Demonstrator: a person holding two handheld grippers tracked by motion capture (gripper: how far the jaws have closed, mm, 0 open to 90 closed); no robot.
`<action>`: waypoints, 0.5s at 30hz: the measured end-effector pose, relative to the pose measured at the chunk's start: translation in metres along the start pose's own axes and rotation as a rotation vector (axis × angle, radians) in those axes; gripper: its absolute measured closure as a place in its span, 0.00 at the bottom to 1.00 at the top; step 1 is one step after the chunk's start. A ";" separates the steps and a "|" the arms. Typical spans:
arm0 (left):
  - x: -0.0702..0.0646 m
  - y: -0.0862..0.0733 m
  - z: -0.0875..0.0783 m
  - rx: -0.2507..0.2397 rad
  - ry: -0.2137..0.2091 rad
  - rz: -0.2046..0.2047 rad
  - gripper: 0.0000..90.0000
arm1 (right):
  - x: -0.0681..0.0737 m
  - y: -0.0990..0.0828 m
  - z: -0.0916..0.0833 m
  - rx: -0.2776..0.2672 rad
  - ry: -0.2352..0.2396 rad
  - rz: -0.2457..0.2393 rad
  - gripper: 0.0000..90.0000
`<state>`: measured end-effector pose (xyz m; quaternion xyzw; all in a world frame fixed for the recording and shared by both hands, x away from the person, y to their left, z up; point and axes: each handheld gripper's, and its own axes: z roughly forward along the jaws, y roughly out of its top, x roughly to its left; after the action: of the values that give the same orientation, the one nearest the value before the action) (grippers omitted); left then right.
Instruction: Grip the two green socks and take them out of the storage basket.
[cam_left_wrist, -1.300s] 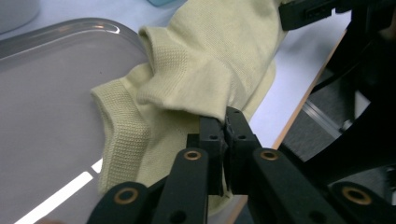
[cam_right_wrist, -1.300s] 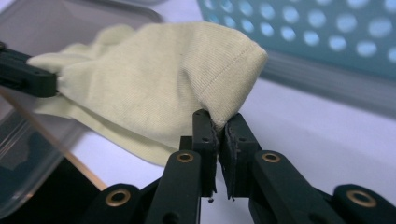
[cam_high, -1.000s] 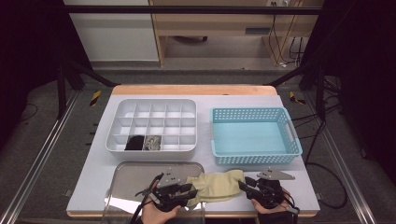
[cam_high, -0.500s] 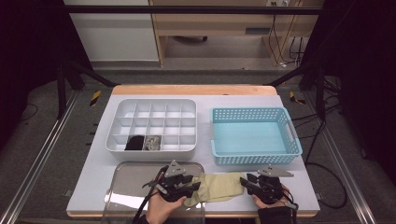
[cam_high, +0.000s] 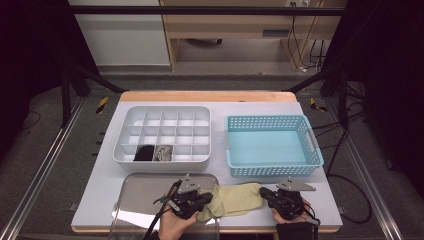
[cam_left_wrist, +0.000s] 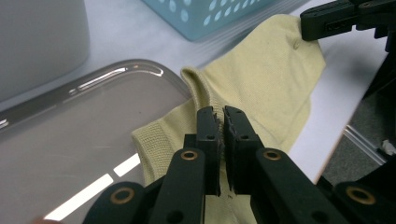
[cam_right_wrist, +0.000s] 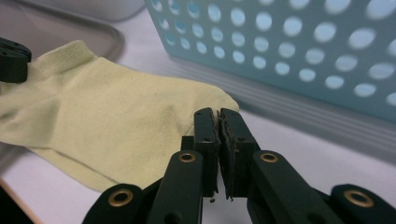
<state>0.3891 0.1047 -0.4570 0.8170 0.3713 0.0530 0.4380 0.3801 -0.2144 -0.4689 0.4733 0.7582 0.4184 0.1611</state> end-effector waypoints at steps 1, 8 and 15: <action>0.000 0.000 -0.004 -0.007 -0.003 0.000 0.94 | 0.001 0.002 -0.004 -0.016 0.003 -0.005 0.96; 0.009 -0.004 -0.028 0.004 -0.006 0.004 0.94 | 0.022 0.011 -0.010 -0.036 0.054 -0.041 0.96; 0.019 -0.011 -0.029 0.044 0.013 0.011 0.94 | 0.034 0.006 0.004 0.017 0.079 -0.057 0.96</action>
<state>0.3843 0.1404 -0.4519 0.8281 0.3707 0.0524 0.4173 0.3692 -0.1820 -0.4615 0.4360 0.7808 0.4254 0.1389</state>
